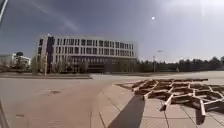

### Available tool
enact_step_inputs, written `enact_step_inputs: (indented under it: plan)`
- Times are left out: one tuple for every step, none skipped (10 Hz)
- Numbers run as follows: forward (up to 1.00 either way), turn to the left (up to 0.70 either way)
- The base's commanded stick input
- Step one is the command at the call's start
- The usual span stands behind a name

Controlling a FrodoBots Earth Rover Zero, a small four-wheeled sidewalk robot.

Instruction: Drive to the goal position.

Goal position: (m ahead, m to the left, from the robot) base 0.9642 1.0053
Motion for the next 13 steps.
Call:
enact_step_inputs:
  plan:
    - [0.05,0.00]
    - [0.05,0.00]
    - [0.05,0.00]
    - [0.05,0.00]
    - [0.05,0.00]
    - [0.05,0.00]
    - [0.05,0.00]
    - [0.05,0.00]
    - [0.05,0.00]
    - [0.05,0.00]
    - [0.05,0.00]
    - [0.05,0.00]
    - [0.05,0.00]
